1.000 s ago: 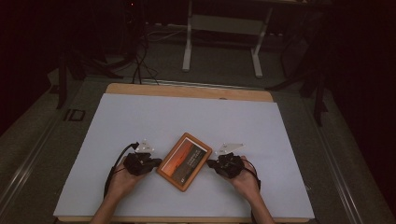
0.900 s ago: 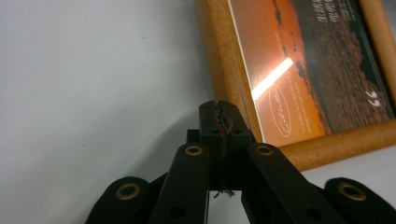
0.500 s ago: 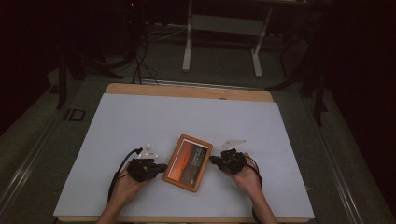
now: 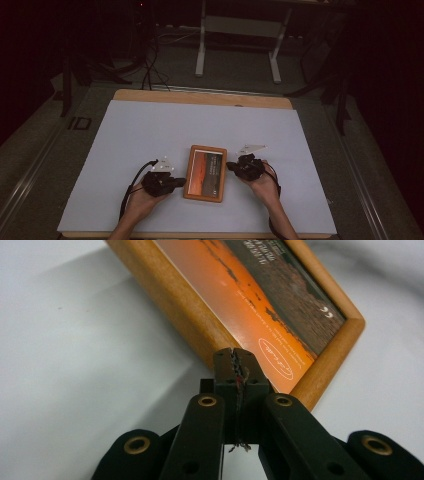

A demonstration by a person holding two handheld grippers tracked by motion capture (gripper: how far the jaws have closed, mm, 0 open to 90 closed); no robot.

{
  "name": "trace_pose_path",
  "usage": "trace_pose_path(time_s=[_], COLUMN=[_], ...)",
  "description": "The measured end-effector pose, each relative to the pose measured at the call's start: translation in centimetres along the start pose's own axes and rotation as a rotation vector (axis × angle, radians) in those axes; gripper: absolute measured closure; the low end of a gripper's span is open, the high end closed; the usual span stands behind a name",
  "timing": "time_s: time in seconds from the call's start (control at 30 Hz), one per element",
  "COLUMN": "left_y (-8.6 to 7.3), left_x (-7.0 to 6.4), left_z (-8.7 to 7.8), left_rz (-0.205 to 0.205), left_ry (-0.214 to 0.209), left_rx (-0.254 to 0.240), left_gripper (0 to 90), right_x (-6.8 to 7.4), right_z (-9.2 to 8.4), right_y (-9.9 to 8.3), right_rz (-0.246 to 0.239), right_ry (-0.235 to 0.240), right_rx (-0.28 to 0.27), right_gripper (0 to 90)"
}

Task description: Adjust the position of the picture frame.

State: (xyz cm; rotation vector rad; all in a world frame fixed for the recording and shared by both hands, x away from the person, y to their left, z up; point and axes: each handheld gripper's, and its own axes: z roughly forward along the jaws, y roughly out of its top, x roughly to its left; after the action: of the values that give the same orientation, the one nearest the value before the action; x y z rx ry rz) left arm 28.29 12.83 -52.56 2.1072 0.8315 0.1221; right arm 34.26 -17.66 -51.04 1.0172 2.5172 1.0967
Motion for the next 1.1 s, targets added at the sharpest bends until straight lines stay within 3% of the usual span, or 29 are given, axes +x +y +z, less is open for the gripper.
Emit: trace_pose_path(time_s=[0.67, 0.9, 1.1], left_y=[0.1, 0.1, 0.1], left_x=[-0.5, -0.3, 0.3], left_z=[0.6, 0.4, -0.4], left_rz=[0.011, 0.013, -0.018], left_ry=[-0.048, -0.021, 0.021], left_rx=[-0.018, -0.048, -0.093], left_gripper=[89.6, 89.0, 84.5], right_x=[-1.2, -0.4, 0.6], right_z=[0.7, 0.1, -0.8], right_y=[0.1, 0.0, -0.4], right_rz=[0.034, -0.008, -0.065], right_ry=[-0.003, -0.037, -0.068], right_rx=[-0.016, -0.020, -0.037], right_gripper=[90.0, 90.0, 90.0])
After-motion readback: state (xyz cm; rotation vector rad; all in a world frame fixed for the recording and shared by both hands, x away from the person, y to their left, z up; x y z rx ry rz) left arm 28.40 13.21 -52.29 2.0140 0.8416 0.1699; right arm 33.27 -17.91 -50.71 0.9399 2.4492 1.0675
